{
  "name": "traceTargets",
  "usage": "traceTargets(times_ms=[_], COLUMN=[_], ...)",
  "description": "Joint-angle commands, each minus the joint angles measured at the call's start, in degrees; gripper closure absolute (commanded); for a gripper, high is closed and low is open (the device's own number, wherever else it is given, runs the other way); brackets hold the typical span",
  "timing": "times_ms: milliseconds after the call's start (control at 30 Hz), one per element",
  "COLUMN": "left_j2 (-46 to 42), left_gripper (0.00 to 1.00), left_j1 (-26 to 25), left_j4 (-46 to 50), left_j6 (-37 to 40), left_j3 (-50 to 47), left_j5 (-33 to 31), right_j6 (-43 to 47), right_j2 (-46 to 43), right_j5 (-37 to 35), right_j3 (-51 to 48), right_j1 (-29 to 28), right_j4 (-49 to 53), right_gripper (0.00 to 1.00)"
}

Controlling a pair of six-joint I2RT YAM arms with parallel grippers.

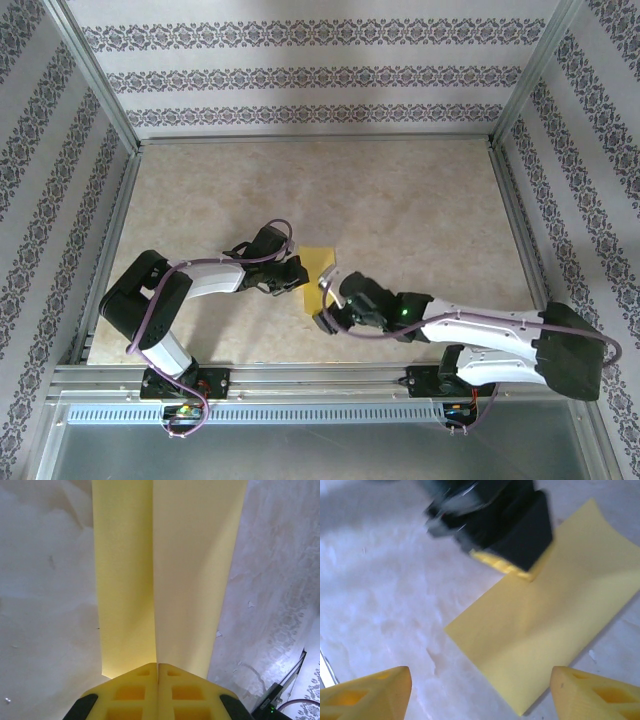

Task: Fold a paper plane with a square sheet of paper (fold left side to right side)

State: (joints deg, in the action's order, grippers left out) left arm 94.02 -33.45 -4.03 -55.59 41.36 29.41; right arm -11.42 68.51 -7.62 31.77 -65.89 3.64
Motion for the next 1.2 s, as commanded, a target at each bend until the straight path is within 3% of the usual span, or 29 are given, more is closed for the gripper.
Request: traceTargets(times_ms=[0, 233, 400, 567, 700, 767, 800, 933, 1033, 1167], left_j2=[-1.02, -1.25, -1.55, -1.81, -1.77, -1.99, -2.03, -3.73, -6.46, -11.92], left_gripper=[1.0, 1.0, 1.0, 1.0, 1.0, 1.0, 1.0, 0.9, 0.73, 0.62], left_j1=[-0.91, -0.91, -0.94, -0.92, -0.83, -0.75, -0.66, 0.24, 1.74, 4.9], left_j4=[-1.62, -0.64, 0.02, 0.6, 0.94, 1.48, 1.69, 4.06, 8.68, 16.22], left_j6=[-0.94, -0.35, 0.11, 0.64, 1.16, 1.63, 1.92, 3.85, 6.87, 11.29], left_j3=[-0.26, 0.14, 0.32, 0.39, 0.44, 0.5, 0.79, 1.58, 2.8, 4.48], left_j5=[0.95, 1.27, 1.27, 1.05, 1.04, 0.85, 0.87, 1.1, 0.83, -0.76], right_j6=[6.87, 7.12, 7.46, 7.16, 6.37, 5.91, 5.6, 3.33, 0.54, -4.0], right_j2=[5.61, 18.57, 23.16, 24.21, 23.66, 23.26, 23.01, 22.22, 21.23, 20.02], right_j5=[-12.9, -21.53, -24.02, -23.58, -22.2, -20.86, -19.82, -11.61, -2.71, 6.61], right_j3=[1.03, 8.11, 10.53, 11.04, 10.69, 10.62, 10.59, 10.68, 10.85, 10.6], right_j1=[-5.65, -9.61, -9.41, -8.7, -8.14, -7.99, -7.83, -5.89, -2.95, 1.28], right_j4=[-1.44, -1.91, -4.59, -4.45, -2.76, -2.03, -1.68, -0.49, -0.36, -1.64], right_gripper=[0.23, 0.22, 0.3, 0.52, 0.83, 0.98, 1.0, 1.0, 1.0, 1.0])
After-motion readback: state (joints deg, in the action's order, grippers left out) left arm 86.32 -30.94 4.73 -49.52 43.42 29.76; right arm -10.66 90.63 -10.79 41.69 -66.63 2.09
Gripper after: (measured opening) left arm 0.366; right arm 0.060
